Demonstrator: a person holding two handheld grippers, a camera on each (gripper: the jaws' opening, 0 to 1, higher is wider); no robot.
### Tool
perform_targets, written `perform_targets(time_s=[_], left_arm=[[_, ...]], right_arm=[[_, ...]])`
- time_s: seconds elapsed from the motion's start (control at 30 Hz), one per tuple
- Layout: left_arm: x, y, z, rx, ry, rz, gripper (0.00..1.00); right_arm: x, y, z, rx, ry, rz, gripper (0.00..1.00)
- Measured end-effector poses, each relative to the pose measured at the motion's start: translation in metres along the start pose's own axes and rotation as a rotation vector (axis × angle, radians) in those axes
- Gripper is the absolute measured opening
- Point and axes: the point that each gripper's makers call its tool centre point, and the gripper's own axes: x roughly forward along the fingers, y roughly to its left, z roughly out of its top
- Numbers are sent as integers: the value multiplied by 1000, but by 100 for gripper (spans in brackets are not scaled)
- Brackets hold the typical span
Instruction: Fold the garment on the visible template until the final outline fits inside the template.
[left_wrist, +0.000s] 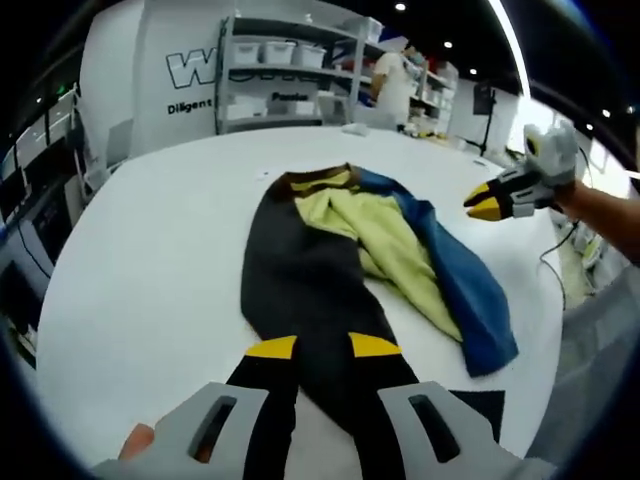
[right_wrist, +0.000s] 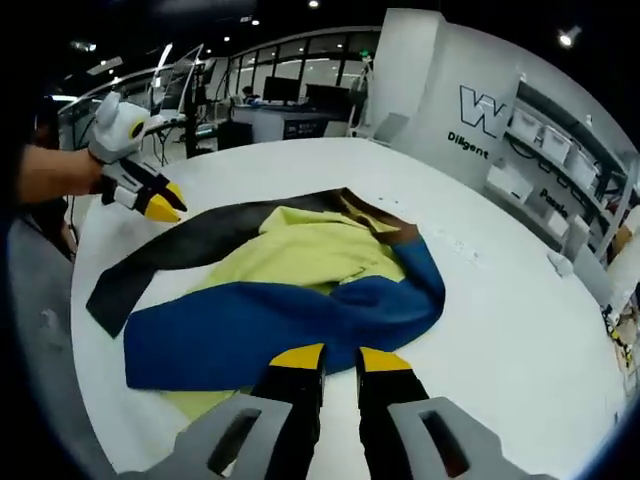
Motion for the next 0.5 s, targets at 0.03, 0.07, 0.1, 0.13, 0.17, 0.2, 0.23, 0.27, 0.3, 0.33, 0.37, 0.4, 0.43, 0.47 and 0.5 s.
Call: perform_targets(time_s=[0.03,0.07,0.1,0.13,0.17,0.2,0.23,0.27,0.3,0.33,0.37,0.4,0.43,0.47,0.5], left_arm=[[-2,-2,-1,0,-2,-1,13],[-4,-5,-3,0,-3,-2,13],[-6,-7,-4,1,-2,-4,13],[-7,-8,-6,1,-1,-5,13],[-9,-11,-8,2,0,-6,13],[-11,-13,-10,2,1,-8,13],[-13,-16,-12,0,5,-11,13],[-14,-17,-14,0,8,-13,13],[-16,-19,-16,2,10,-15,13],[-17,-21,-17,4,12,-17,13],[-19,-22,-19,6,14,-18,13],[-21,-23,-20,7,15,-19,13],[-23,-25,-21,8,17,-20,13],[-25,-26,-21,10,18,-21,13],[-27,-27,-22,13,18,-22,13]], right_arm=[[-2,4,-1,-8,0,6,9],[-4,11,-4,-21,3,15,9],[-5,16,-6,-31,6,21,9],[-6,21,-8,-39,10,29,9],[-8,28,-10,-52,13,41,9],[-10,36,-12,-63,17,52,10],[-11,41,-14,-73,21,61,10],[-12,45,-16,-85,23,69,10],[-13,52,-18,-98,27,80,10],[-15,56,-18,-104,28,87,10],[-16,62,-20,-116,29,97,10],[-17,64,-20,-119,29,99,10],[-19,68,-21,-126,30,108,10],[-20,71,-21,-127,29,113,10],[-21,74,-22,-127,31,120,10]])
